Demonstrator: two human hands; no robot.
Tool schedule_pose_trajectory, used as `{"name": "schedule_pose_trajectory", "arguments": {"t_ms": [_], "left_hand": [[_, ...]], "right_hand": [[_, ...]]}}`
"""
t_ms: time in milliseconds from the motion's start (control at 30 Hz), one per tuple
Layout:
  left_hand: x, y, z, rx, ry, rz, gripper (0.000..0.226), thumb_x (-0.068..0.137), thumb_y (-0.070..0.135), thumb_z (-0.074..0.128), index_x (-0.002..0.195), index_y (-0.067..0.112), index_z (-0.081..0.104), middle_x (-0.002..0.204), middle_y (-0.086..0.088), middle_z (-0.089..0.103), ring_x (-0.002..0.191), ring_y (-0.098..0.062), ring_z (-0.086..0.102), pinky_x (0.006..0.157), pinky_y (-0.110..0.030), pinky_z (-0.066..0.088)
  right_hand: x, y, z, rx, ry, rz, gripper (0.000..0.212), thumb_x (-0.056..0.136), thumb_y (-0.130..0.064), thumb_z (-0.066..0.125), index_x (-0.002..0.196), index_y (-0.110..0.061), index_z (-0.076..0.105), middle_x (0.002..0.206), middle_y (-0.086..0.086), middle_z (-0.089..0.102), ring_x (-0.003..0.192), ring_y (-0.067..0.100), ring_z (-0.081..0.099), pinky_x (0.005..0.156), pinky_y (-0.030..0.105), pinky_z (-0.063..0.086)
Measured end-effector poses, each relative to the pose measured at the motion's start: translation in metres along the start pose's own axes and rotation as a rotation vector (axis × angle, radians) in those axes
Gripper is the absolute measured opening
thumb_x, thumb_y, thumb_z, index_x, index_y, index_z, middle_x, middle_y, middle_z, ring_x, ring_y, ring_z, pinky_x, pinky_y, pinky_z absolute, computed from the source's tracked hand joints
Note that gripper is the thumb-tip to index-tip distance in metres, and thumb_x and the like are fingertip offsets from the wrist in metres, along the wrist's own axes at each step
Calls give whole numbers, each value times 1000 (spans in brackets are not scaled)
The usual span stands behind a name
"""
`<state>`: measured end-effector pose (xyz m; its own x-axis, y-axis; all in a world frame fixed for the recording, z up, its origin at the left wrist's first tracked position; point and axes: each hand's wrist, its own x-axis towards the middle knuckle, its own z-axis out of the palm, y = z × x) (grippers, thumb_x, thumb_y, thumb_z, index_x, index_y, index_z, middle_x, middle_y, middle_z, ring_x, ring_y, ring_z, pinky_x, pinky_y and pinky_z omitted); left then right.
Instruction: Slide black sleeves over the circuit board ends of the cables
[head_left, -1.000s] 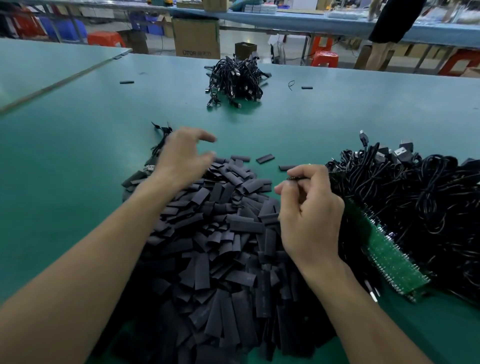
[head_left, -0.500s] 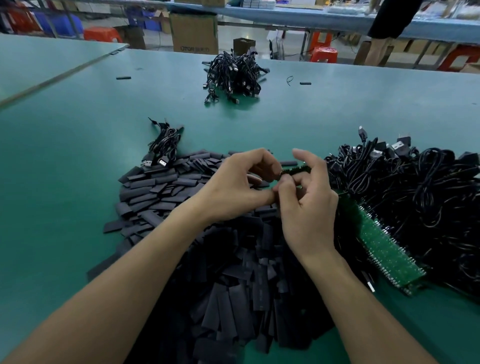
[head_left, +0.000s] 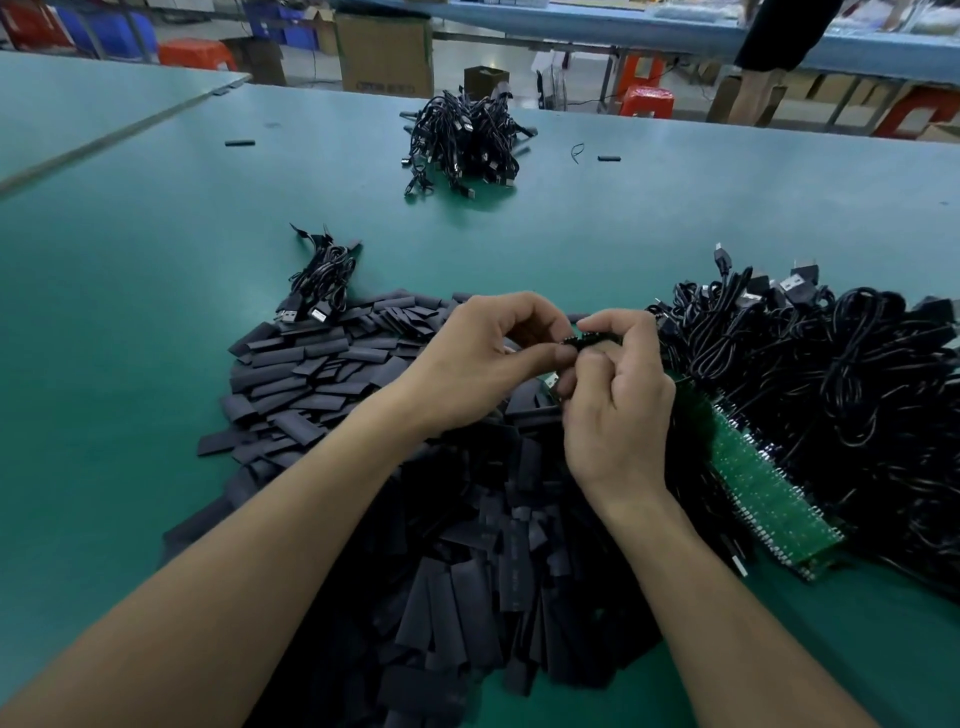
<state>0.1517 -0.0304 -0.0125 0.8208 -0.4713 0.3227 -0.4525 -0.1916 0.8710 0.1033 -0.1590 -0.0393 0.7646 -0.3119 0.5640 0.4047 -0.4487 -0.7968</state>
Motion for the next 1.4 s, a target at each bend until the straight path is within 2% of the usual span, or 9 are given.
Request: {"name": "schedule_pose_trajectory", "arguments": {"t_ms": [133,367,467,567,733,867,1000,1267,1400], "left_hand": [[-1,-1,2,40,4,21,4,92,1,68,95,4,67,76,4,63,60,8,50,64,-9,39],[-4,2,1,88,-19,20,5,94,1,66,94,6,68,78,-1,64,64,6,50,65,-10,40],[-4,3,-2,68,-45,12,7,94,3,66,93,10,66,76,5,63,63,7,51,64,-11,40],[-3,2,-5,19,-78,-10,6,94,3,66,93,10,66,80,1,65,69,0,55,67,-18,45],[-2,2,-11,-1,-111,-21,14,93,4,68,88,17,67,77,6,67,70,0,58,69,-16,46],[-2,5,-12,1,-115,-5,10,93,5,68,90,14,68,78,2,67,68,0,56,66,-15,46],[-1,6,-12,6,-131,5,8,94,5,67,91,12,68,78,3,66,66,3,55,65,-11,42],[-2,7,-9,-96,-167,-11,4,94,-2,63,97,-1,66,88,-10,68,81,-10,61,80,-20,50],[-2,14,-8,-91,-214,-12,7,93,-1,65,93,6,67,84,-3,68,78,-5,60,77,-18,48]], "right_hand": [[3,3,-1,34,-1,84,22,84,-10,42,90,-28,55,55,-4,61,45,10,53,49,29,44],[9,4,-1,176,-10,254,22,74,-21,47,74,-38,61,46,1,58,40,15,47,54,28,38],[10,2,-2,220,1,273,25,74,-19,48,72,-37,64,45,1,57,40,17,46,50,28,37],[10,0,-3,236,6,277,24,74,-17,49,69,-35,65,44,3,56,38,17,46,48,25,36],[10,-4,-4,244,1,271,22,72,-18,48,64,-32,64,40,2,52,35,17,43,44,21,33],[12,-8,-7,317,6,293,28,73,-13,48,60,-32,64,38,1,49,32,14,40,42,19,29],[13,-11,-8,354,-5,327,20,73,-13,48,61,-23,61,36,0,46,29,13,34,40,16,26],[15,-14,-10,446,-34,361,13,74,-9,49,65,-13,57,36,1,44,27,10,31,38,13,26],[16,-14,-12,478,1,349,14,74,-4,47,68,-10,58,37,0,45,26,10,31,36,13,27]]}}
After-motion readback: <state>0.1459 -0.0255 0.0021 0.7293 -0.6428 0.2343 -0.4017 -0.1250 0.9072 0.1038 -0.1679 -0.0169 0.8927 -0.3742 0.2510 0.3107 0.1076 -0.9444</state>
